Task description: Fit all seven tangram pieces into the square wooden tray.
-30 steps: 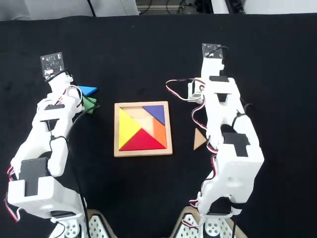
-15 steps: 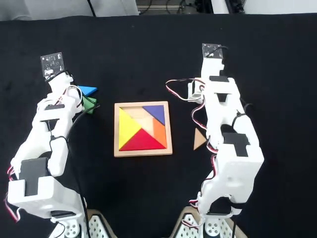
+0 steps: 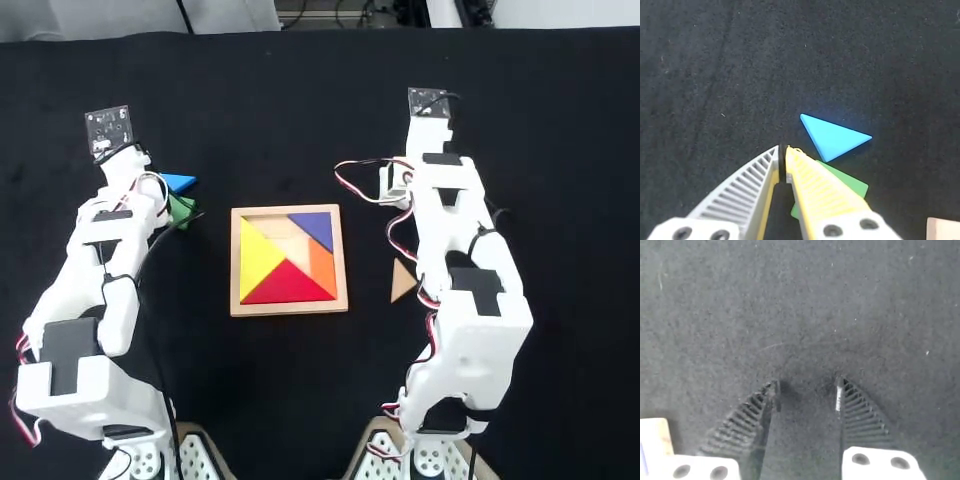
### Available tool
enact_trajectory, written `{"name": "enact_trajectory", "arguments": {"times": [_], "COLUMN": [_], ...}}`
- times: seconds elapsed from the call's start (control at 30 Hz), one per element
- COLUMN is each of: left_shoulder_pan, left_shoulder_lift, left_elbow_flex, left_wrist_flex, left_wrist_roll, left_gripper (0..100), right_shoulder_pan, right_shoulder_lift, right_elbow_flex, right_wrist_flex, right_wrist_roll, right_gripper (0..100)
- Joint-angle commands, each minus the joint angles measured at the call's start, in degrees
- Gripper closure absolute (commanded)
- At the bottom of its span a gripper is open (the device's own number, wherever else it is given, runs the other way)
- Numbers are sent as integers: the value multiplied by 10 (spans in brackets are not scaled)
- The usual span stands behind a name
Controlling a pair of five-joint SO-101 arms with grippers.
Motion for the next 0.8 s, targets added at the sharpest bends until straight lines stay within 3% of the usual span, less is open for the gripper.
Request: {"name": "enact_trajectory", "arguments": {"times": [0.0,0.5,0.77], "left_shoulder_pan": [8,8,7], "left_shoulder_lift": [-3,-3,-3], "left_elbow_flex": [-30,-33,-34], "left_wrist_flex": [0,0,-1], "left_wrist_roll": [5,5,5], "left_gripper": [960,960,960], "right_shoulder_pan": [6,9,16], "right_shoulder_lift": [-1,-6,-70], "right_elbow_flex": [-32,-30,-12], "right_wrist_flex": [-9,-3,63], "right_wrist_roll": [5,3,6], "right_gripper": [818,818,818]}}
